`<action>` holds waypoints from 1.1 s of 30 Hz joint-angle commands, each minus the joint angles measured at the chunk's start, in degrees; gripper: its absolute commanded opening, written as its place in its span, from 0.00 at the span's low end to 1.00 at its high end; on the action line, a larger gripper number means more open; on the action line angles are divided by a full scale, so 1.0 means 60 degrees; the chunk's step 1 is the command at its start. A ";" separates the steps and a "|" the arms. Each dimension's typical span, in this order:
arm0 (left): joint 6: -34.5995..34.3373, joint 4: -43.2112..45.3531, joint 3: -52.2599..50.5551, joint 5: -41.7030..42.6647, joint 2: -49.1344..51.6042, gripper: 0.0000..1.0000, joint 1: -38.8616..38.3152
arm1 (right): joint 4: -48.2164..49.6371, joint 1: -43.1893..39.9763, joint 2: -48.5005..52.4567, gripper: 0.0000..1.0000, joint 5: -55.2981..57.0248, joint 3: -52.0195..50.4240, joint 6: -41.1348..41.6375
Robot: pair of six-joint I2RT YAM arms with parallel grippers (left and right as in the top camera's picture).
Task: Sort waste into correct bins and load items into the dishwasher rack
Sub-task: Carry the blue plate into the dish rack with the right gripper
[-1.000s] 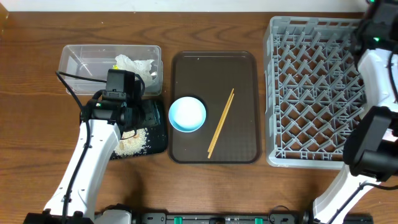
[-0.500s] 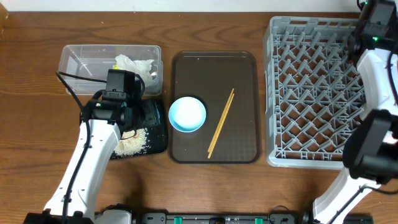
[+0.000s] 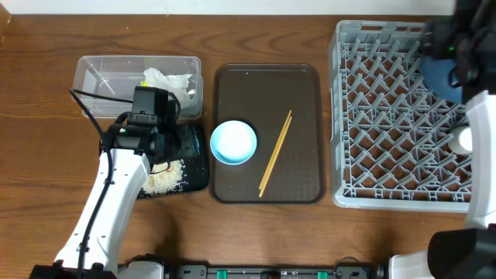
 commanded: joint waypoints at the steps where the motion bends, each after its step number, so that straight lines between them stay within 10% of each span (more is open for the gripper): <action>1: -0.0084 -0.0091 0.0069 -0.0127 -0.0018 0.60 0.0026 | -0.0692 0.0798 0.0168 0.76 -0.1563 -0.0026 0.1257; 24: -0.0503 -0.0849 0.0069 -0.1639 -0.0018 0.61 0.0036 | -0.2885 0.5956 0.2754 0.72 -0.2007 -0.0033 0.4127; 33: -0.0627 -0.1013 0.0069 -0.1832 -0.0018 0.61 0.0186 | -0.2823 0.7060 0.4240 0.50 -0.2157 -0.0033 0.4787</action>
